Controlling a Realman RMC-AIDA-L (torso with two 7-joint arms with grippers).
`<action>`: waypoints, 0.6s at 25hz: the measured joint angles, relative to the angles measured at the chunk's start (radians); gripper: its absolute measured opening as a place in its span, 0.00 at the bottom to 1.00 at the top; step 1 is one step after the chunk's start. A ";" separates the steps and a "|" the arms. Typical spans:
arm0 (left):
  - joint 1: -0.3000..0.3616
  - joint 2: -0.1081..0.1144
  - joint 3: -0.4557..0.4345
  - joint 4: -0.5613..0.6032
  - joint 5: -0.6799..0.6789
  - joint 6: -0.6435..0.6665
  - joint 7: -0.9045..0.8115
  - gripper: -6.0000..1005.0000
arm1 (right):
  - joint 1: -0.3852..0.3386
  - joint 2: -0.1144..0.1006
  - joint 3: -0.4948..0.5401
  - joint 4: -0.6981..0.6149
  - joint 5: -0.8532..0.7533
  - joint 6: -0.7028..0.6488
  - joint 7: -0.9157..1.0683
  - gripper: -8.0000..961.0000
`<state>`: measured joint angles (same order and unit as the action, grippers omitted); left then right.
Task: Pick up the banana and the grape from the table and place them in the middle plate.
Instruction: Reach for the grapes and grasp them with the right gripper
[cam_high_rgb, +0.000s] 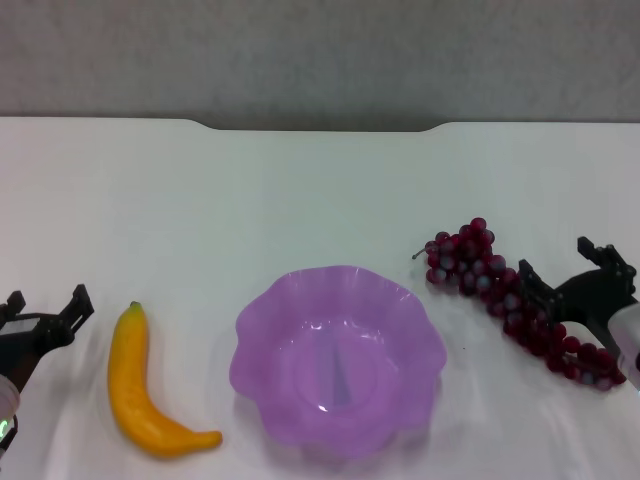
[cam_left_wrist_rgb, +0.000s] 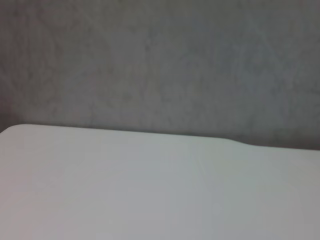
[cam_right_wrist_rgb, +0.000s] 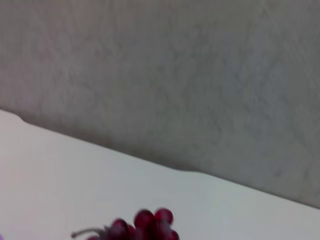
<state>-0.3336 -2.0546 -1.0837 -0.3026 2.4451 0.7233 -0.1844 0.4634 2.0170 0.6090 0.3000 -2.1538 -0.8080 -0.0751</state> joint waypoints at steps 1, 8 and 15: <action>0.000 0.001 0.000 -0.002 0.000 0.002 -0.002 0.89 | 0.001 -0.001 0.001 0.005 0.000 -0.001 0.000 0.89; -0.019 0.004 0.003 -0.007 0.000 0.005 -0.006 0.89 | 0.017 -0.003 0.009 0.015 0.000 -0.003 -0.005 0.89; -0.015 0.005 -0.002 -0.002 -0.003 -0.001 0.001 0.89 | 0.036 -0.004 0.014 0.044 0.000 0.004 -0.006 0.89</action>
<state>-0.3484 -2.0494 -1.0856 -0.3048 2.4416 0.7226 -0.1837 0.4992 2.0132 0.6226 0.3437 -2.1538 -0.8040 -0.0813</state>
